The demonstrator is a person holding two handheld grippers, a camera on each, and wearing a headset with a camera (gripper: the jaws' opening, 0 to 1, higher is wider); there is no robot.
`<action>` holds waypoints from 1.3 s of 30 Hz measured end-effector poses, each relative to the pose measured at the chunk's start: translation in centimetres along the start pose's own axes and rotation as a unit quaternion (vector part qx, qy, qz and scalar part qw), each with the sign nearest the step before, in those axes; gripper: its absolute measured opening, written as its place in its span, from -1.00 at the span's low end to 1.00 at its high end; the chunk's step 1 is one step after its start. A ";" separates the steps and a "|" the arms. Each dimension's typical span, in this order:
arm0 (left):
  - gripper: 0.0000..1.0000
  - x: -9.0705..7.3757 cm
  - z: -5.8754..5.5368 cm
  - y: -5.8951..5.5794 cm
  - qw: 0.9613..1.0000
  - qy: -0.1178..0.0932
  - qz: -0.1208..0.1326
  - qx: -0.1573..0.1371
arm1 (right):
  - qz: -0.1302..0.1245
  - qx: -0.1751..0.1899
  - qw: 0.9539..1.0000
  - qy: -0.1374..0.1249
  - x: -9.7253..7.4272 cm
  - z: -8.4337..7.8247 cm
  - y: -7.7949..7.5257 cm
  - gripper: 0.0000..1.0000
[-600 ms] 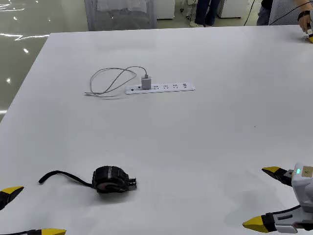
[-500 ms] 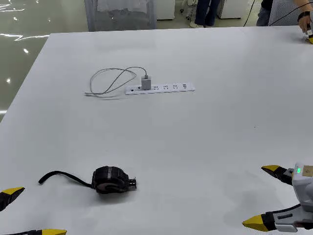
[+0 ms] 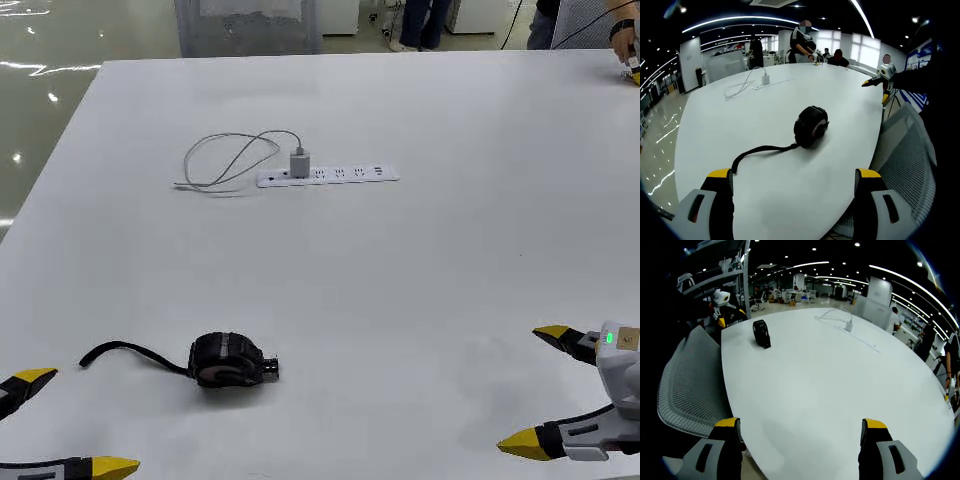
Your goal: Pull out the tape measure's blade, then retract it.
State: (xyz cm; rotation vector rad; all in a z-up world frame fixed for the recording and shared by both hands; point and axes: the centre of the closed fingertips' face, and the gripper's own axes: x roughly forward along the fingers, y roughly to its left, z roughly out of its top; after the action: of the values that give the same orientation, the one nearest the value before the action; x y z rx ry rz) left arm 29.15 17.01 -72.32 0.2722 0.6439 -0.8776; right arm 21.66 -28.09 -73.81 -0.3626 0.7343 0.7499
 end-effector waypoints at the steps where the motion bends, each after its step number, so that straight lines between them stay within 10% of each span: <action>1: 0.98 0.0 0.0 0.0 1.000 0.001 0.000 0.002 | 0.000 -0.002 1.000 0.001 0.0 0.0 0.0 0.98; 20: 0.98 0.6 0.1 1.3 0.997 0.058 -0.028 0.043 | 0.011 -0.002 1.000 0.014 0.8 2.1 -0.3 0.98; 39: 0.98 2.5 5.5 0.1 0.984 0.072 -0.092 0.136 | 0.031 -0.046 0.998 -0.005 1.5 6.6 -0.9 0.98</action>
State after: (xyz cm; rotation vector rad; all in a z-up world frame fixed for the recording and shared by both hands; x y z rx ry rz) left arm 32.65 12.89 -69.63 0.5320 0.6913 -1.1336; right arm 26.20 -24.42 -70.19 -0.4199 0.7052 0.8451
